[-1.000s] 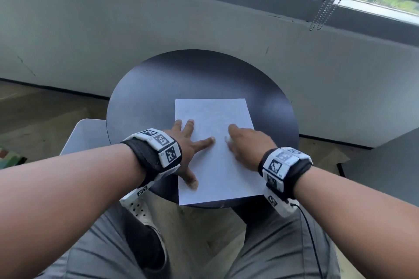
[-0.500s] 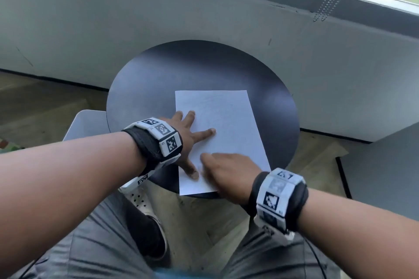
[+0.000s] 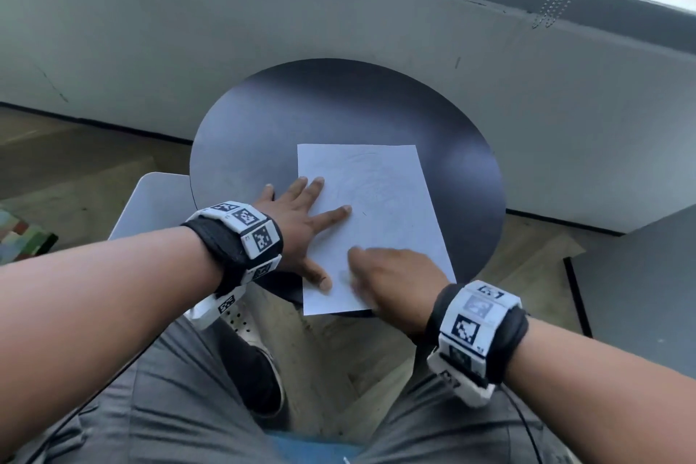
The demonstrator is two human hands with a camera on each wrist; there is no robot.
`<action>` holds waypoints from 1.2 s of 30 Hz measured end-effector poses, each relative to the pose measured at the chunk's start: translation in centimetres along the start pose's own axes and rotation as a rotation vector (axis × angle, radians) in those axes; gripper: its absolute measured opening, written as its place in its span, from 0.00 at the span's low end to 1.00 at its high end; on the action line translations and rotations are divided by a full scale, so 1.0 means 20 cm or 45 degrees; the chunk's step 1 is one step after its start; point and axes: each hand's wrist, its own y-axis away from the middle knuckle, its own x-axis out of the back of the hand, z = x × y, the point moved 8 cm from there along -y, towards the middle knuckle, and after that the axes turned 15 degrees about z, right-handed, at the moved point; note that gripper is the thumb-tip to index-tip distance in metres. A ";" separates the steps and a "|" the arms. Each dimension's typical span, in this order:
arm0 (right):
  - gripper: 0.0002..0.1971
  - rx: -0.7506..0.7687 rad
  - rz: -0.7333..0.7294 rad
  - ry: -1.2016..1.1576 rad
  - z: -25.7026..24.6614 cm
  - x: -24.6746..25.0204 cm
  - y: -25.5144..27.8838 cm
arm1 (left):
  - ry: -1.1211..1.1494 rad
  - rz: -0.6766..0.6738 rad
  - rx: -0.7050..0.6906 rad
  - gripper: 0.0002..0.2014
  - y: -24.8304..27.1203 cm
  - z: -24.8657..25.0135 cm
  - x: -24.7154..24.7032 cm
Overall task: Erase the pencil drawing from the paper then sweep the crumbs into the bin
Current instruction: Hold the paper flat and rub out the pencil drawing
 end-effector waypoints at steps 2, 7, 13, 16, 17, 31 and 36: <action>0.13 -0.247 0.059 0.042 0.24 0.05 -0.05 | 0.010 -0.006 0.004 0.63 0.00 0.00 0.00; 0.12 -0.385 0.173 0.054 0.37 0.11 -0.08 | 0.029 -0.026 0.008 0.64 0.00 0.00 0.01; 0.13 -0.169 0.067 0.098 0.25 0.04 -0.05 | -0.076 -0.039 -0.071 0.64 0.01 0.02 0.02; 0.11 -0.427 0.143 0.170 0.51 0.14 -0.11 | -0.096 -0.039 -0.076 0.64 0.01 0.02 0.03; 0.11 -0.430 0.162 0.180 0.51 0.15 -0.11 | -0.093 -0.040 -0.074 0.64 0.01 0.03 0.04; 0.10 -0.190 0.109 0.191 0.35 0.14 -0.16 | -0.033 -0.015 -0.026 0.63 0.02 0.04 0.00; 0.11 -0.039 0.021 0.199 0.24 0.06 -0.16 | -0.016 -0.027 -0.028 0.63 0.02 0.03 -0.02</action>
